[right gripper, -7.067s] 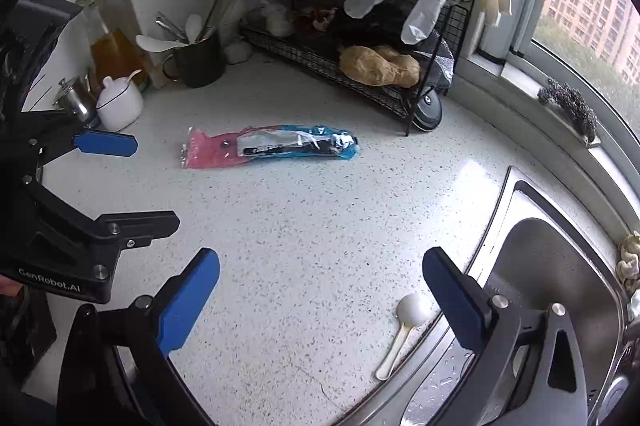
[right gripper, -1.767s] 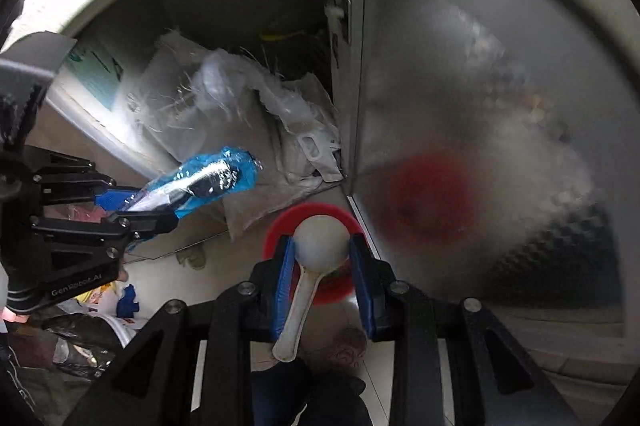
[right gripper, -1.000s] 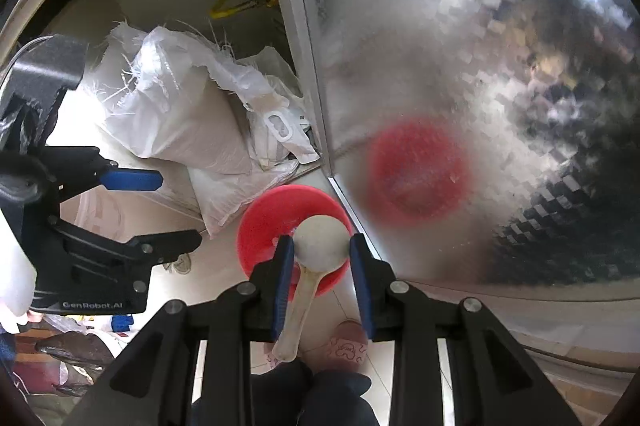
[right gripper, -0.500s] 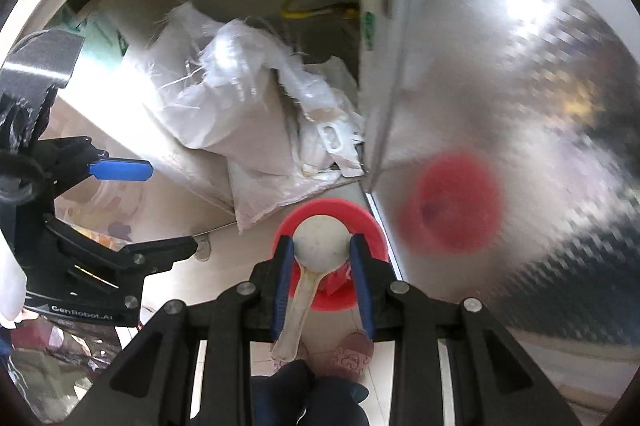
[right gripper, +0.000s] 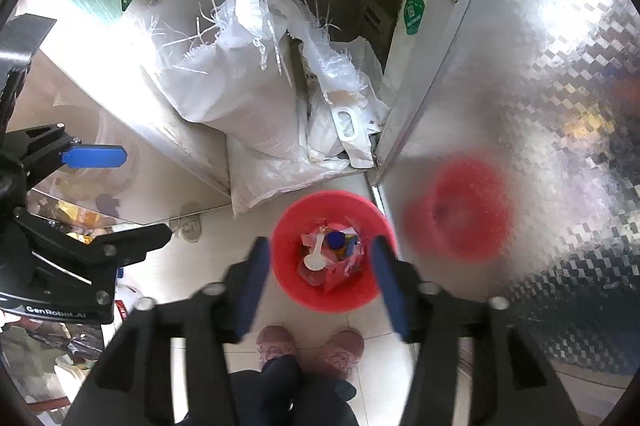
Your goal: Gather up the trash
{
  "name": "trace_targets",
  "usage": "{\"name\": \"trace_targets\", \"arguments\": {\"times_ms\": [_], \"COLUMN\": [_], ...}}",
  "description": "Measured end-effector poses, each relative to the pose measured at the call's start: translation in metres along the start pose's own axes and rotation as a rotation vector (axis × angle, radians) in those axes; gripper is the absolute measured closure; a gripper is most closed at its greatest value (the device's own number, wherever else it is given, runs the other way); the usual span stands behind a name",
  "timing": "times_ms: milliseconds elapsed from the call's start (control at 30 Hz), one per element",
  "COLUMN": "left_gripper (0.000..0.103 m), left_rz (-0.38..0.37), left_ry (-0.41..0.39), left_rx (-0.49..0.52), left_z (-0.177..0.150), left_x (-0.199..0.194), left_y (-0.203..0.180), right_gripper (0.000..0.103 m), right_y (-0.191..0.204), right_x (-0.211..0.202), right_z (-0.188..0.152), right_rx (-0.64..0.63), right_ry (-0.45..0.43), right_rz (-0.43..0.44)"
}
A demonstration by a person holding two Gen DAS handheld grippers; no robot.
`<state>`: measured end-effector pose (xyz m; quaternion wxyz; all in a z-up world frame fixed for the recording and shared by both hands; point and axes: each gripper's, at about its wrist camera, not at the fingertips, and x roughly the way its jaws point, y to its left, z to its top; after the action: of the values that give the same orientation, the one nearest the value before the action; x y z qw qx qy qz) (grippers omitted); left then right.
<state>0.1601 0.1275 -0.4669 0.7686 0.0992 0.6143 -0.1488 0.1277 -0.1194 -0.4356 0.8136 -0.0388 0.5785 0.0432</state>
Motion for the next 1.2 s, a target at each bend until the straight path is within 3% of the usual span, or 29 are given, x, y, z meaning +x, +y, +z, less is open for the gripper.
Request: {"name": "trace_targets", "arguments": {"times_ms": [133, 267, 367, 433, 567, 800, 1200], "left_gripper": [0.021, 0.021, 0.017, 0.016, 0.016, 0.007, 0.001], "left_rz": [0.001, 0.011, 0.015, 0.021, 0.017, 0.069, 0.104], "left_ry": [-0.009, -0.025, -0.051, -0.072, -0.119, -0.226, -0.393], "left_rx": [-0.005, -0.012, -0.02, -0.022, -0.033, -0.019, -0.011], "left_z": [-0.004, -0.006, -0.007, -0.007, -0.003, 0.009, -0.008], "left_x": [-0.02, -0.053, -0.088, -0.114, -0.17, -0.26, -0.354], "left_y": [-0.002, -0.007, -0.015, -0.021, -0.032, -0.057, -0.112], "right_gripper": [0.047, 0.036, 0.035, 0.034, 0.018, 0.009, 0.006], "right_y": [0.004, 0.007, 0.007, 0.007, 0.007, -0.007, -0.027], "right_x": [-0.015, -0.043, -0.073, -0.097, -0.154, -0.253, -0.359], "right_z": [-0.003, -0.005, -0.005, -0.005, -0.005, -0.004, -0.041], "right_rx": [0.005, 0.02, 0.032, 0.043, 0.066, 0.114, 0.122], "right_ry": [-0.006, -0.027, -0.05, -0.066, -0.117, -0.231, -0.376], "right_rz": [-0.021, -0.024, -0.023, -0.031, -0.05, -0.118, -0.199]}}
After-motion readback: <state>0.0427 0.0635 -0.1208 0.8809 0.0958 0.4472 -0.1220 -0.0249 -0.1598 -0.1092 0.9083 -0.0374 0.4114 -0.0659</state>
